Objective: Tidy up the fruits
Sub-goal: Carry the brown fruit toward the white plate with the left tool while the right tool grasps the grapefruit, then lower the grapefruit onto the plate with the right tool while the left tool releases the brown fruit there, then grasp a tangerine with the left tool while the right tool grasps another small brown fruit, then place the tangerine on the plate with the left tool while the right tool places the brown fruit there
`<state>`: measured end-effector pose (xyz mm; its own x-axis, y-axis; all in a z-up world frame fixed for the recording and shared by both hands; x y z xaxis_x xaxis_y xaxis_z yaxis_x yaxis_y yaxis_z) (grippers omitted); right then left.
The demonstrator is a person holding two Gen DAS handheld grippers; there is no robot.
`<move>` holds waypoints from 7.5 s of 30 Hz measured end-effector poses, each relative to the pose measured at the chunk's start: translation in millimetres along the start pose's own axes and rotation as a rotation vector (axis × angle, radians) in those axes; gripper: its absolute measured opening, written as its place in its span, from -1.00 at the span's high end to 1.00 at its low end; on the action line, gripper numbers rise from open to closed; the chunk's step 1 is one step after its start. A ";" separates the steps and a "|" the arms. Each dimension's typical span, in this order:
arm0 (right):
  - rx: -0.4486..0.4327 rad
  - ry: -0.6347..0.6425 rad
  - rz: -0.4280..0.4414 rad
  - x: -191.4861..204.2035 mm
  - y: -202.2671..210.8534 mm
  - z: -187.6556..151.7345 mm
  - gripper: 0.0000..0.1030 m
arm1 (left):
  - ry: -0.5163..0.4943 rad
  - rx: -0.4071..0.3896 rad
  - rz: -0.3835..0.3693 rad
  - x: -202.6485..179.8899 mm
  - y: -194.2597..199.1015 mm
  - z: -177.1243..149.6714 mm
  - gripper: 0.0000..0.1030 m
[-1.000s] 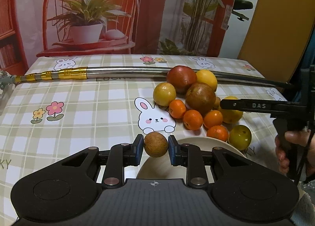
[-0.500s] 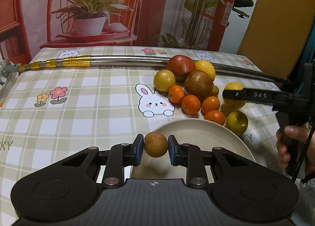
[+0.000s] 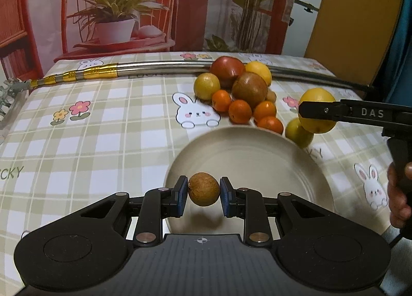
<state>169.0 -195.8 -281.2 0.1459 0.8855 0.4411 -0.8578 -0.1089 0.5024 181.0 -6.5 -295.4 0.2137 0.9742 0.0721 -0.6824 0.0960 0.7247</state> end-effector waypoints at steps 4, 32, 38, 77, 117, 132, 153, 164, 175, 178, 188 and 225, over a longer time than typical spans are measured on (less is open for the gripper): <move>0.028 0.021 0.014 20.9 7.2 -17.9 -0.04 | -0.007 0.010 0.001 -2.9 5.4 -11.6 0.45; 0.207 0.196 0.001 63.5 15.8 -83.0 -0.04 | 0.030 0.018 0.038 2.1 3.7 -30.4 0.45; 0.216 0.209 0.001 65.4 16.8 -85.4 -0.04 | 0.026 0.016 0.041 -0.3 3.5 -31.0 0.45; 0.174 0.203 0.024 67.9 25.2 -76.2 -0.13 | 0.043 0.016 0.029 2.4 6.4 -28.7 0.44; -0.053 0.105 -0.059 -69.5 22.7 66.7 -0.13 | 0.022 0.156 -0.011 -63.9 -110.7 106.6 0.17; -0.055 0.049 -0.054 -93.3 19.0 57.7 -0.13 | 0.169 0.235 -0.070 -64.4 -130.9 105.7 0.13; -0.021 0.011 -0.030 -99.2 7.4 48.9 -0.13 | 0.179 0.185 -0.087 -37.6 -109.8 104.2 0.31; 0.088 0.147 0.017 -90.5 -51.2 39.1 0.24 | 0.035 0.068 -0.052 -19.1 -65.3 93.3 0.31; 0.197 0.341 0.036 -66.1 -104.1 34.7 0.39 | 0.038 0.051 -0.068 -5.0 -50.5 73.9 0.30; 0.220 0.331 0.045 -67.3 -110.9 32.5 0.43 | 0.050 0.049 -0.073 -2.0 -48.4 70.8 0.31; 0.160 0.276 0.056 -59.0 -84.1 32.4 0.49 | 0.039 0.042 -0.061 1.9 -40.5 57.3 0.30; 0.305 0.160 0.162 28.4 -34.6 -44.6 0.49 | -0.018 0.112 -0.011 4.1 -35.4 4.7 0.30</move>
<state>180.9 -146.7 -319.2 -0.0794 0.9025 0.4233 -0.6740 -0.3614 0.6442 209.3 -6.9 -317.5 0.2338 0.9693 0.0758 -0.5977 0.0818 0.7975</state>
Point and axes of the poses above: each gripper's, at about its wrist camera, not at the fingertips, and y roughly against the way its jaws point, x to its left, z to its top, the point moved 7 cm from there along -y, roughly the way its jaws point, and after that the axes turned 12 degrees about z, right-handed, at the moved point
